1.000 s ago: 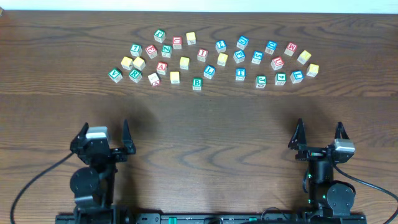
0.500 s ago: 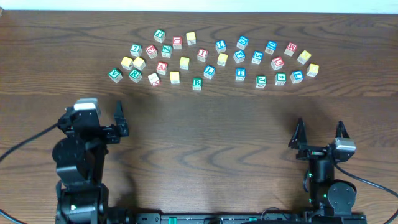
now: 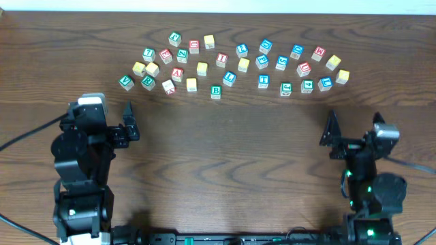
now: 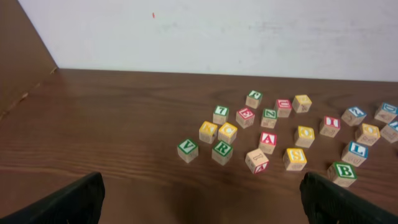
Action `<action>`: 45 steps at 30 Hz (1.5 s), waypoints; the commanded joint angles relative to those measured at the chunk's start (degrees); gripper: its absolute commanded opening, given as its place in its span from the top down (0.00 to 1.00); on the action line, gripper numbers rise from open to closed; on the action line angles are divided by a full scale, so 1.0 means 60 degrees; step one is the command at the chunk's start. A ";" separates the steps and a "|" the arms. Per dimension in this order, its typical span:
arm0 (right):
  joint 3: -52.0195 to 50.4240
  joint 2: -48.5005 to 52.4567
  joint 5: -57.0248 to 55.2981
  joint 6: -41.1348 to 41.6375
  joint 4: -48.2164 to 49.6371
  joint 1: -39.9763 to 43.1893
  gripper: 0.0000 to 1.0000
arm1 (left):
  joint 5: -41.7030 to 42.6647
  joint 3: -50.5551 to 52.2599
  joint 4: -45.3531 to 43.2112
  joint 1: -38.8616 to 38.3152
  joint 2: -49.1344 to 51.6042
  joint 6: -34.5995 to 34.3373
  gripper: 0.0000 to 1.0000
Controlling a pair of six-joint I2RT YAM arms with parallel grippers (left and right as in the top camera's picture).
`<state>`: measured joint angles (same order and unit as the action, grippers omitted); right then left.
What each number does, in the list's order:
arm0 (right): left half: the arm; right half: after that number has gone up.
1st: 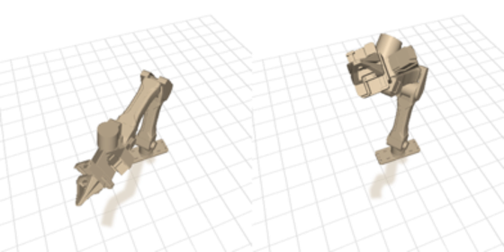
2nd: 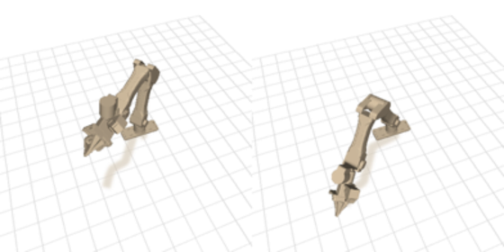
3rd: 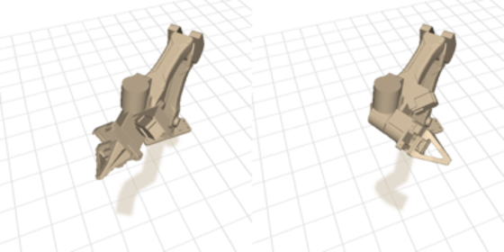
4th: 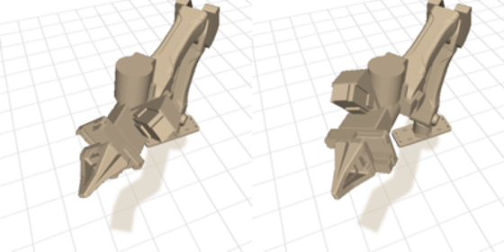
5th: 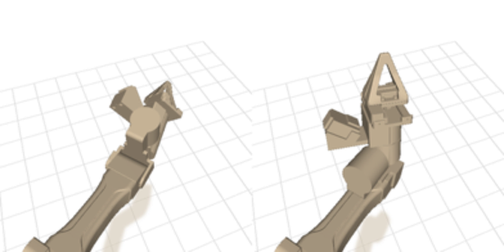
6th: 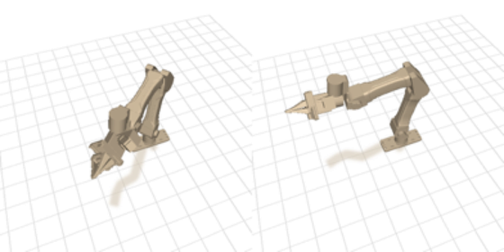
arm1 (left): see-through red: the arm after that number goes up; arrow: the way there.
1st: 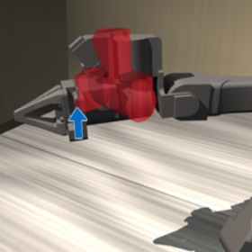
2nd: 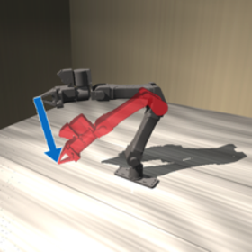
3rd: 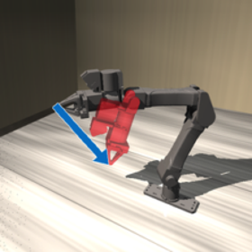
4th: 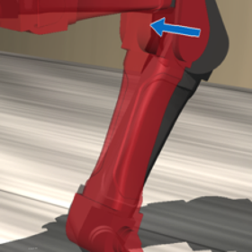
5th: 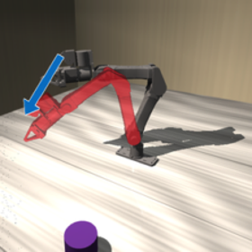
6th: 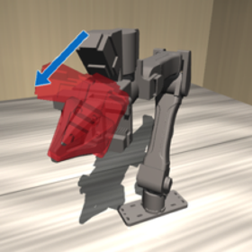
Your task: Spell out ROBOT
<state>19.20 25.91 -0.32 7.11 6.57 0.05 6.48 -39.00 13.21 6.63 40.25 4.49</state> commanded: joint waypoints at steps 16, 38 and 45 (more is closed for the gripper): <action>0.6510 0.5431 0.1912 -0.0102 -0.5391 0.0084 0.01 | 0.0361 -0.4790 0.3982 -0.0022 0.3632 -0.0080 0.01; 1.0163 0.9792 0.2728 -0.0594 -0.8564 0.0084 0.01 | 0.1322 -0.8102 0.6798 -0.0022 0.7144 -0.0087 0.01; 1.0163 0.9792 0.2830 -0.0597 -0.8604 0.0055 0.02 | 0.1326 -0.8102 0.6896 -0.0022 0.7187 -0.0120 0.01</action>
<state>78.81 84.64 15.90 4.45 -44.99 0.05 13.65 -86.26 54.22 6.63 83.22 4.36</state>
